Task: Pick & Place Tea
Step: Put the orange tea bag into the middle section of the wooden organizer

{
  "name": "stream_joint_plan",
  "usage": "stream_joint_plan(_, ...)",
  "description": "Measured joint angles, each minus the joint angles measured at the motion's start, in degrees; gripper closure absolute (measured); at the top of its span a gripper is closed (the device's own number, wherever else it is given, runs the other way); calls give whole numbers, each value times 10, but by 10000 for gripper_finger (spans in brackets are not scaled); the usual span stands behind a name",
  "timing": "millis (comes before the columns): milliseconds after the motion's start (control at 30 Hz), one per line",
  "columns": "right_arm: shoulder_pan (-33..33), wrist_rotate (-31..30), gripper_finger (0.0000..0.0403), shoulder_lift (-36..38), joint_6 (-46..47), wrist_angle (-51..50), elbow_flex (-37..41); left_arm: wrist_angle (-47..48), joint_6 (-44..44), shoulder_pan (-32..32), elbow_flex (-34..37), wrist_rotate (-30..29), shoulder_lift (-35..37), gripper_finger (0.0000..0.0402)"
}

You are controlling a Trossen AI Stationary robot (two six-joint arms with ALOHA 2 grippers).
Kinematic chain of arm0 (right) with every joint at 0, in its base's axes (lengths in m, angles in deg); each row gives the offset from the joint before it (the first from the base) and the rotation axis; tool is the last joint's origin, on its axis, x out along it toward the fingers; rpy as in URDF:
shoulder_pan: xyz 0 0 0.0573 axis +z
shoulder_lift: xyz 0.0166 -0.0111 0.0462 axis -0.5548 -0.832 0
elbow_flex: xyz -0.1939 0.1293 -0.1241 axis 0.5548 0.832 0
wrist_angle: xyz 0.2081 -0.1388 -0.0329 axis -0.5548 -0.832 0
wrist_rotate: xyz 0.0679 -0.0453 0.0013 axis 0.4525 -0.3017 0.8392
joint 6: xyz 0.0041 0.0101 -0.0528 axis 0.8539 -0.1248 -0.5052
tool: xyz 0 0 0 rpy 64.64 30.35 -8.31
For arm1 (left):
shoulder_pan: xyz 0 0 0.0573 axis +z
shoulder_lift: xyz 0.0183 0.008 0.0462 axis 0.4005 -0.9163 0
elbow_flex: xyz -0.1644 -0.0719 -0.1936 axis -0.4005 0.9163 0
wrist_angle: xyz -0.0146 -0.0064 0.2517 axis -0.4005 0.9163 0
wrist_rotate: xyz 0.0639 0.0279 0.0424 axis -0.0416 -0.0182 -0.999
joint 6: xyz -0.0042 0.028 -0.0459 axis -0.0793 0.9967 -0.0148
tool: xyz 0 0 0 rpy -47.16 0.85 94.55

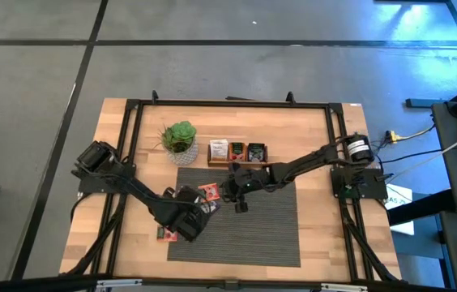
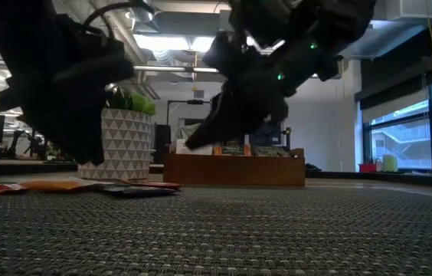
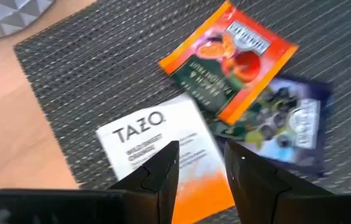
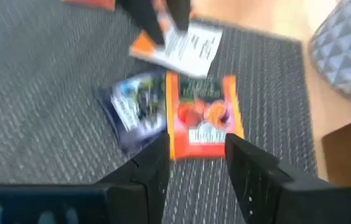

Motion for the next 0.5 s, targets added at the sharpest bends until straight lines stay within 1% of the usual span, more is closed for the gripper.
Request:
stream_joint_plan(100,0,0,247,-23,-18,-13,-22,-2,-10,-1,0,1,21,276)
stream_joint_plan(267,0,0,247,-40,-19,-13,-39,-43,-22,-11,0,-20,59,276)
stream_joint_plan(400,-2,-1,247,-40,-20,-9,-41,-77,-32,-2,-1,-24,62,276)
stream_joint_plan(500,-3,-1,247,-40,-21,-6,-41,-132,-38,12,18,-28,59,276)
